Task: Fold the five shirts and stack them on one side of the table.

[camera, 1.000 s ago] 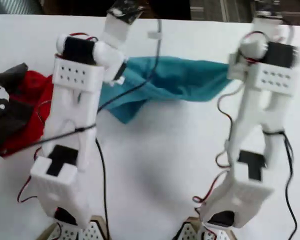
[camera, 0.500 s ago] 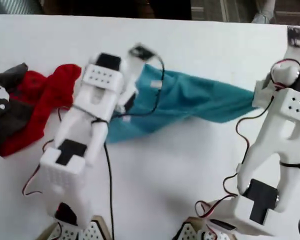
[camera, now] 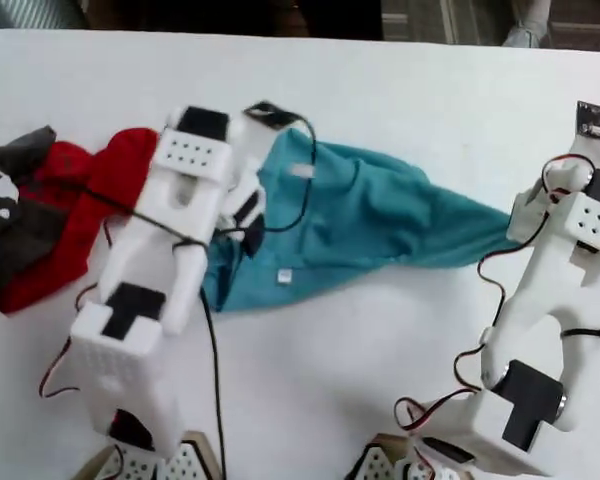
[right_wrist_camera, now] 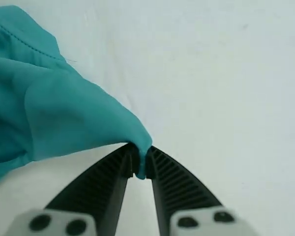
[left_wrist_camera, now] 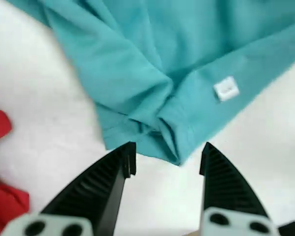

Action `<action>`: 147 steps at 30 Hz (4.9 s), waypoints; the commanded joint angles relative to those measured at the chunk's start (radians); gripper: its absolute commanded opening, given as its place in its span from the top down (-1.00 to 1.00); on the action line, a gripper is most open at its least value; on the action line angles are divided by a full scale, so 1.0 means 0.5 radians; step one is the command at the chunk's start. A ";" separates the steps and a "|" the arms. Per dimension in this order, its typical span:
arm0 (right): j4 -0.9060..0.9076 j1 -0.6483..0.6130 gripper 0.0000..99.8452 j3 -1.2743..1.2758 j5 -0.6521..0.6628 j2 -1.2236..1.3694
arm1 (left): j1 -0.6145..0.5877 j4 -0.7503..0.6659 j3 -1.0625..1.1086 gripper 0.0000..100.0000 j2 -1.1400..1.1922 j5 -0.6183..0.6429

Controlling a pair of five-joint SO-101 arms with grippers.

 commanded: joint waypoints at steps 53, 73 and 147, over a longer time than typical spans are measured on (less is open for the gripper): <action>-0.063 0.115 0.96 0.006 0.009 -0.103 | 0.245 -0.218 -0.005 0.90 0.485 -0.776; -0.063 0.419 0.96 -0.049 0.101 -0.097 | 0.390 -0.009 -0.382 0.64 0.488 -0.767; -0.023 0.422 0.96 -0.095 0.114 -0.103 | 0.703 -0.203 0.358 0.57 0.184 -0.528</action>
